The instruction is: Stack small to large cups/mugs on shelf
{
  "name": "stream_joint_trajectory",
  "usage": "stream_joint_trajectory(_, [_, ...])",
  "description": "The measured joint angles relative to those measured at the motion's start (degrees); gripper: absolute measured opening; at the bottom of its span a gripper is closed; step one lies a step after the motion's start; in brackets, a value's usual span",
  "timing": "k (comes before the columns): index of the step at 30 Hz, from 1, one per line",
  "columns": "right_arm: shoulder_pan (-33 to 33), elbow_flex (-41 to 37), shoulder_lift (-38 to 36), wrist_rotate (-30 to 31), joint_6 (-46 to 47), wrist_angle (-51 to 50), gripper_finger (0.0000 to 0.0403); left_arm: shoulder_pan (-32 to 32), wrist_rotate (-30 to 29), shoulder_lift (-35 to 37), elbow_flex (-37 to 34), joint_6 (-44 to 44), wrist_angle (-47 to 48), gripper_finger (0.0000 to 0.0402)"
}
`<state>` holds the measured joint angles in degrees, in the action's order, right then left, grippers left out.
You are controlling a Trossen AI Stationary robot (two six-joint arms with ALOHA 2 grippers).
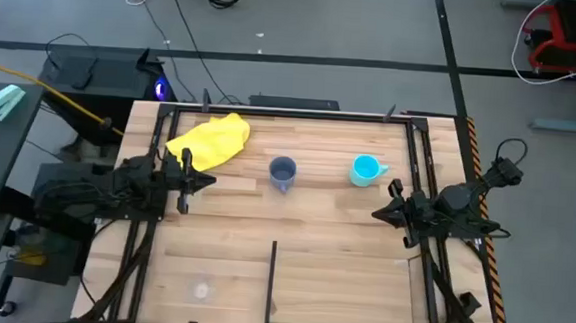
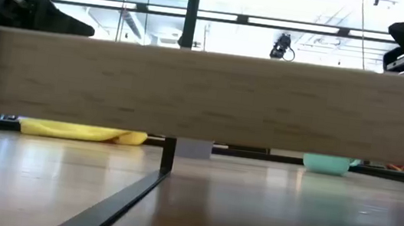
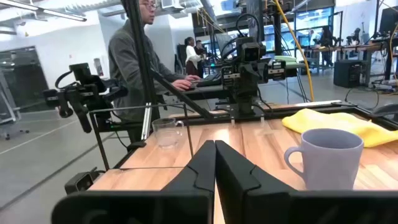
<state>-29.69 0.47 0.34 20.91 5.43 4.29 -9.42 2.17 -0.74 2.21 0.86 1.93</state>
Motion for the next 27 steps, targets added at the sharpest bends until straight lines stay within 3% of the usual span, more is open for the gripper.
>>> stream_joint_trajectory(27, [0.0, 0.0, 0.0, 0.0, 0.0, 0.0, 0.0016, 0.0, 0.0, 0.0, 0.0, 0.0, 0.0, 0.0034])
